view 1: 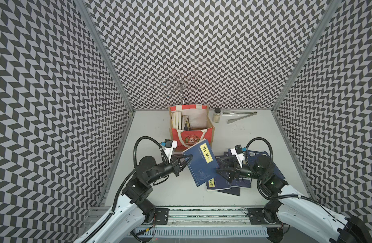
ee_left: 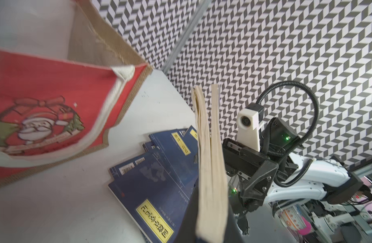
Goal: Put the books into the canvas bag
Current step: Pick up the book from the book.
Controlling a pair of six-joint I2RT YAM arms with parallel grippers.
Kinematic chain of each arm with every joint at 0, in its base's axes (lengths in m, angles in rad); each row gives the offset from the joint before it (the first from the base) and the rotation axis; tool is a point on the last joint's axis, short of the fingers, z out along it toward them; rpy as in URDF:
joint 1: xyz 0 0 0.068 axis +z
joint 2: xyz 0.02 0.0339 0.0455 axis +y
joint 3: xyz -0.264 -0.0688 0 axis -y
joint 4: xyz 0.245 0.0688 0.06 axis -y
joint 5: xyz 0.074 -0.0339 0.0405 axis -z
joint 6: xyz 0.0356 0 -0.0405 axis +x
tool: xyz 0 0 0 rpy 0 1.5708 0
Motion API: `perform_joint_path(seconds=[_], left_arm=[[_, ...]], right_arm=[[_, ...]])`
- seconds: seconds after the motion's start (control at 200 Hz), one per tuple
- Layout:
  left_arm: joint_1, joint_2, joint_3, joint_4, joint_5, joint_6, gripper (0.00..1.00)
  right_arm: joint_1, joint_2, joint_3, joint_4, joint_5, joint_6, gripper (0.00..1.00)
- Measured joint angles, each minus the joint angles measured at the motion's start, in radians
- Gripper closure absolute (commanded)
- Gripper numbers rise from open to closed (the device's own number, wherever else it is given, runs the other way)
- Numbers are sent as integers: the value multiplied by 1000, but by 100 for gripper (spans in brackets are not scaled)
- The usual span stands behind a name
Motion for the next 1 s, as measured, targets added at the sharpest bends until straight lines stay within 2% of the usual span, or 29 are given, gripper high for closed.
perform_joint_path(seconds=[0.215,0.376,0.541,0.926,0.996], left_arm=[[0,-124,-95,140,-162,-25,100],[0,-124,-139,232,-227,-38,100],[0,-120,-174,294,-251,-43,100],[-11,-106,-195,400,-252,-67,100],[-12,-106,-204,407,-248,-72,100]], right_arm=[[0,16,3,121,48,121,1],[29,122,30,206,46,194,1],[79,208,37,282,61,244,0],[121,346,70,438,94,306,0],[125,364,79,466,94,314,5]])
